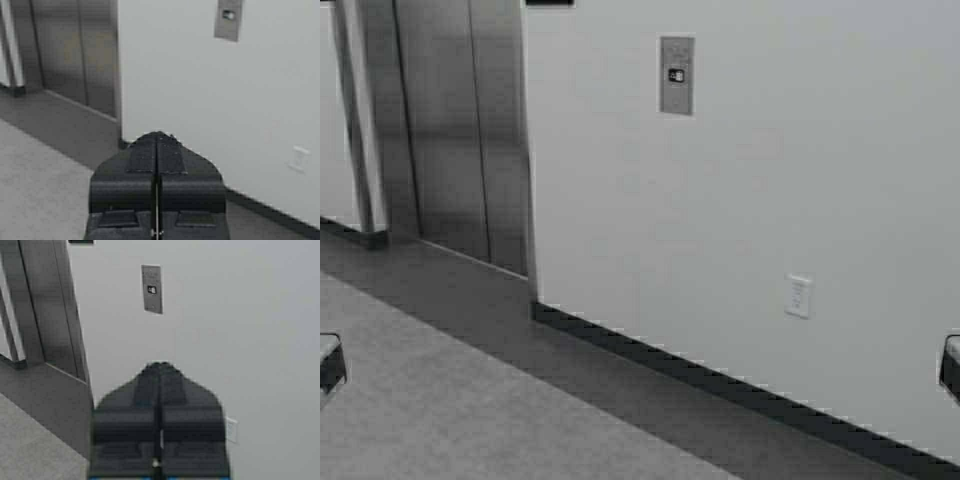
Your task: Navigate to elevator, push the call button, then enter the elevator
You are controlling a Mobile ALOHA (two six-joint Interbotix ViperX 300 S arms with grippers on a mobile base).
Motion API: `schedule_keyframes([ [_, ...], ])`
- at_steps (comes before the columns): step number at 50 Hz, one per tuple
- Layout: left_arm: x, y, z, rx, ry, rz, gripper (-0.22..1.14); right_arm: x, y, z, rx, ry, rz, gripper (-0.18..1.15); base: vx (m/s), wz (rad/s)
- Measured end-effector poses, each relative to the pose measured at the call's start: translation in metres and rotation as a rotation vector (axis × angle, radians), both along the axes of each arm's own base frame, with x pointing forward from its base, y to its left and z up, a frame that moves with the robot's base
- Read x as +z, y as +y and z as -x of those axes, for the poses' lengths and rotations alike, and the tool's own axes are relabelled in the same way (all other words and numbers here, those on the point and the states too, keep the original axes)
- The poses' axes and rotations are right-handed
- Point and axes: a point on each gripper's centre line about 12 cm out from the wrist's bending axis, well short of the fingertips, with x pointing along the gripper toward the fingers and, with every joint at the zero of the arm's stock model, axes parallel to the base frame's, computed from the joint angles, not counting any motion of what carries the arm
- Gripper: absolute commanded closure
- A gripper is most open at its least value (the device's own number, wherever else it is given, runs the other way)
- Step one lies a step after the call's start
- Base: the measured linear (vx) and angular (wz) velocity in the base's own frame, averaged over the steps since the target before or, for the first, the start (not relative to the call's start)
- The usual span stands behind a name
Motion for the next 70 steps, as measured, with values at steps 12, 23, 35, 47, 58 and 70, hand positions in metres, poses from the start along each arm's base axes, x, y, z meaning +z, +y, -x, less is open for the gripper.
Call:
schedule_keyframes([
  [12, 0.007, 0.000, 0.004, 0.000, -0.031, 0.002, 0.89, 0.002, 0.000, -0.002, 0.002, -0.001, -0.005, 0.92, 0.60, 0.11],
  [23, 0.008, 0.000, 0.011, 0.000, -0.048, -0.001, 0.89, 0.002, 0.000, -0.003, 0.002, 0.000, -0.006, 0.92, 0.57, 0.06],
  [35, 0.004, 0.000, 0.007, 0.001, -0.024, 0.004, 0.89, 0.006, 0.000, -0.004, 0.003, -0.010, -0.009, 0.92, 0.50, 0.21],
  [47, 0.001, 0.000, 0.004, 0.001, -0.012, 0.008, 0.89, 0.001, 0.006, -0.004, 0.024, 0.045, 0.030, 0.92, 0.48, 0.27],
  [58, 0.003, 0.001, 0.005, 0.002, -0.021, 0.020, 0.89, 0.002, 0.008, -0.015, 0.029, 0.152, 0.092, 0.92, 0.44, 0.10],
  [70, 0.009, 0.000, 0.009, -0.002, -0.041, 0.054, 0.89, 0.006, 0.007, -0.017, 0.019, 0.277, 0.192, 0.92, 0.41, 0.07],
])
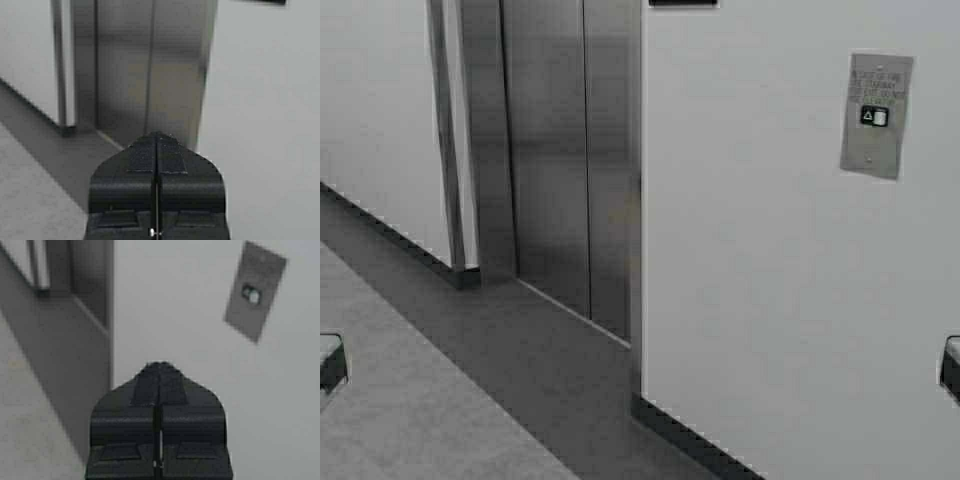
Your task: Navigate to elevator, push the call button, then enter the elevator
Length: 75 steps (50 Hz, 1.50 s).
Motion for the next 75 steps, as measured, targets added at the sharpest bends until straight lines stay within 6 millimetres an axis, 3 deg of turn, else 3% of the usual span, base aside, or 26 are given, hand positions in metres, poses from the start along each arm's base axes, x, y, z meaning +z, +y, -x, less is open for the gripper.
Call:
schedule_keyframes([
  [21, -0.001, 0.000, 0.000, -0.002, 0.006, 0.011, 0.89, 0.011, -0.012, -0.005, -0.039, 0.189, 0.336, 0.92, 0.36, 0.08],
  [36, -0.001, -0.011, 0.000, -0.050, 0.006, 0.033, 0.89, -0.012, -0.025, 0.004, -0.103, 0.442, 0.496, 0.92, 0.32, 0.12],
  [47, 0.000, -0.012, 0.001, -0.055, 0.002, 0.041, 0.89, -0.026, -0.025, 0.002, -0.091, 0.505, 0.614, 0.91, 0.19, 0.00],
  [65, 0.015, -0.012, 0.010, -0.057, -0.060, 0.047, 0.89, -0.069, -0.026, -0.033, -0.030, 0.666, 0.815, 0.91, 0.14, -0.09],
  [75, 0.017, -0.011, 0.015, -0.051, -0.051, 0.056, 0.89, -0.083, -0.029, -0.055, -0.051, 0.668, 0.936, 0.91, 0.12, -0.10],
])
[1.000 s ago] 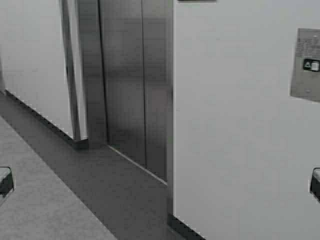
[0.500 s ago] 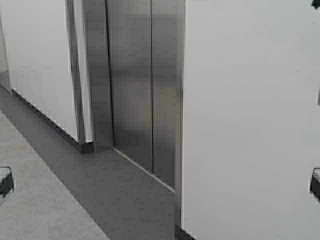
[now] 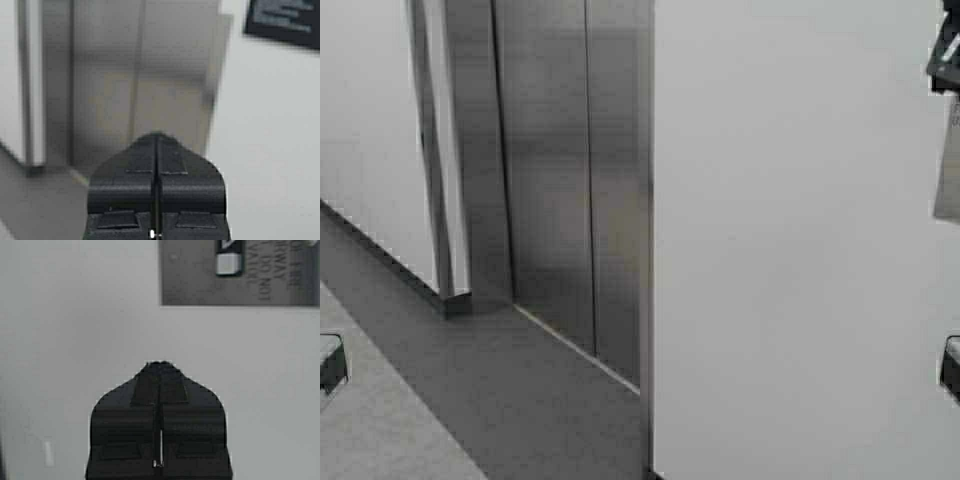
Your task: Navigate to elevator, push the call button, then enter the elevator
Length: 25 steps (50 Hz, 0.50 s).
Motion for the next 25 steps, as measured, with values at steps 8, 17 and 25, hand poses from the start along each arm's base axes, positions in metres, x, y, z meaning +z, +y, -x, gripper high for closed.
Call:
schedule_keyframes([
  [8, -0.003, 0.000, 0.001, 0.003, 0.029, 0.005, 0.89, -0.015, -0.001, -0.010, -0.001, -0.032, 0.079, 0.91, 0.10, -0.06],
  [17, -0.001, 0.002, 0.002, 0.009, 0.027, 0.018, 0.89, -0.035, -0.007, -0.024, -0.027, -0.071, 0.189, 0.91, 0.06, -0.03],
  [25, -0.001, 0.002, 0.003, 0.011, 0.038, 0.026, 0.89, -0.065, -0.008, -0.038, -0.034, -0.048, 0.231, 0.91, 0.04, 0.02],
])
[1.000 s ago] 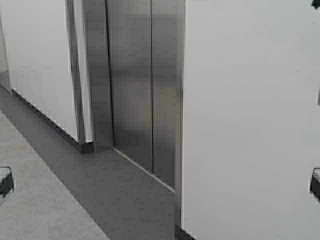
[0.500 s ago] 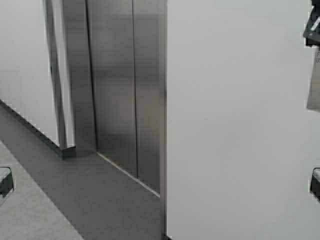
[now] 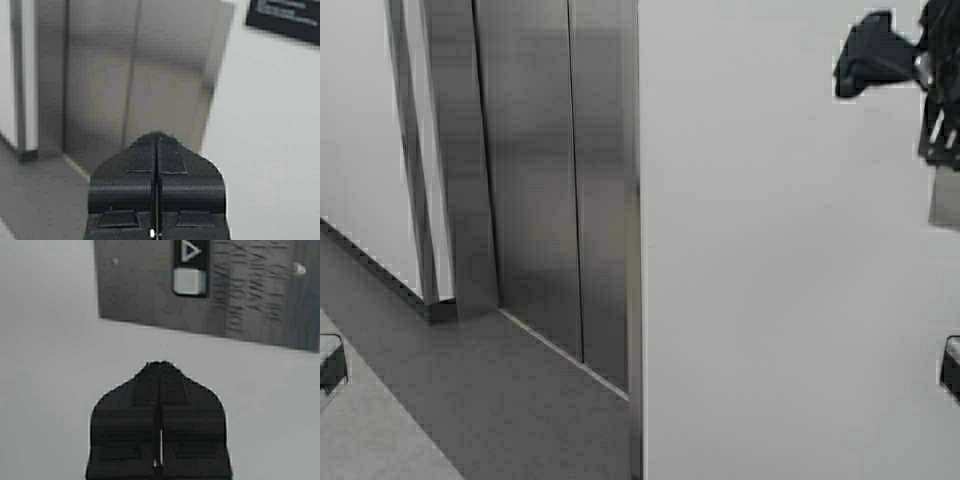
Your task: Navigate to elevator, push the call button, then enter the elevator
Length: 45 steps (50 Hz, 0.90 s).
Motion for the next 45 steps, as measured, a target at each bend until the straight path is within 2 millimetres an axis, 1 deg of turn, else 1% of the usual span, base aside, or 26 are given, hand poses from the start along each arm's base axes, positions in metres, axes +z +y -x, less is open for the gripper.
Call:
schedule_keyframes([
  [8, 0.000, 0.000, 0.000, 0.001, 0.005, 0.001, 0.89, -0.017, -0.001, -0.022, -0.017, 0.023, 0.018, 0.91, 0.03, 0.03],
  [14, 0.000, 0.000, 0.000, 0.002, 0.008, 0.000, 0.89, -0.024, -0.011, -0.034, -0.046, 0.028, 0.034, 0.91, 0.02, 0.03],
  [32, -0.001, 0.000, 0.000, 0.002, 0.015, -0.004, 0.89, -0.030, -0.048, -0.064, -0.094, 0.011, 0.081, 0.91, 0.01, 0.00],
  [45, -0.005, 0.000, -0.003, 0.001, 0.033, -0.008, 0.89, -0.037, -0.057, -0.085, -0.096, 0.002, 0.096, 0.91, 0.00, 0.00],
])
